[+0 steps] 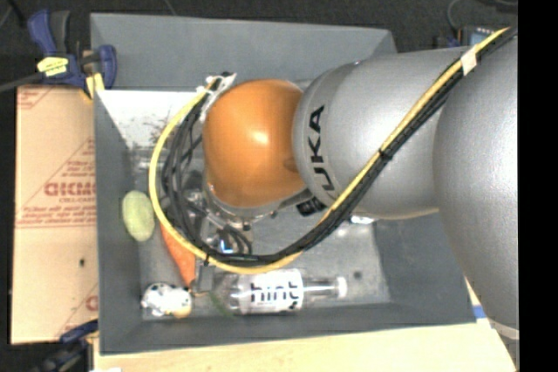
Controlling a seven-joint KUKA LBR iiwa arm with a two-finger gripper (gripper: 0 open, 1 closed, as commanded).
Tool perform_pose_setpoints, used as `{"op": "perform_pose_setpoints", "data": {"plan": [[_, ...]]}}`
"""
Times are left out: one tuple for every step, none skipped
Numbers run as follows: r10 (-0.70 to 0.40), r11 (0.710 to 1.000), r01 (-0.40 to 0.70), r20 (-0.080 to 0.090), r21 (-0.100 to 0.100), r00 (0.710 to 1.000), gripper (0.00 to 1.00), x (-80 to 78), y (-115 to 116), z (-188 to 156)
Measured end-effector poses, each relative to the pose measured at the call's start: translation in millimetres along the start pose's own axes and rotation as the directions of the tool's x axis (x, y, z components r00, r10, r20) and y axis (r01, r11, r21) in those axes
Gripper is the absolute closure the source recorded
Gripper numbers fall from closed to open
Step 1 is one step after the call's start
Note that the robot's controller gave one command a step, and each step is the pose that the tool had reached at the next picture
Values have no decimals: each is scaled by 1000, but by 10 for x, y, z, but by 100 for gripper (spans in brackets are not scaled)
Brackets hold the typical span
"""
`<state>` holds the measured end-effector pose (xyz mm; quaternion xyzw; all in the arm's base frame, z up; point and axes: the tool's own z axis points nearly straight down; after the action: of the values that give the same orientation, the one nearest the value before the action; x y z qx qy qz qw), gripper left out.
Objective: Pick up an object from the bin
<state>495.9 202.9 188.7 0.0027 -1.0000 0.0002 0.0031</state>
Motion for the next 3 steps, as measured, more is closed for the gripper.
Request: {"op": "perform_pose_setpoints", "data": {"plan": [[5, 1000, -5, 8, -2, 1000, 0, -20, -12, -47], [82, 997, -82, 8, -3, 997, 0, 50, -121, 600], [124, 992, -124, 7, -3, 992, 0, -576, -208, 925]]}}
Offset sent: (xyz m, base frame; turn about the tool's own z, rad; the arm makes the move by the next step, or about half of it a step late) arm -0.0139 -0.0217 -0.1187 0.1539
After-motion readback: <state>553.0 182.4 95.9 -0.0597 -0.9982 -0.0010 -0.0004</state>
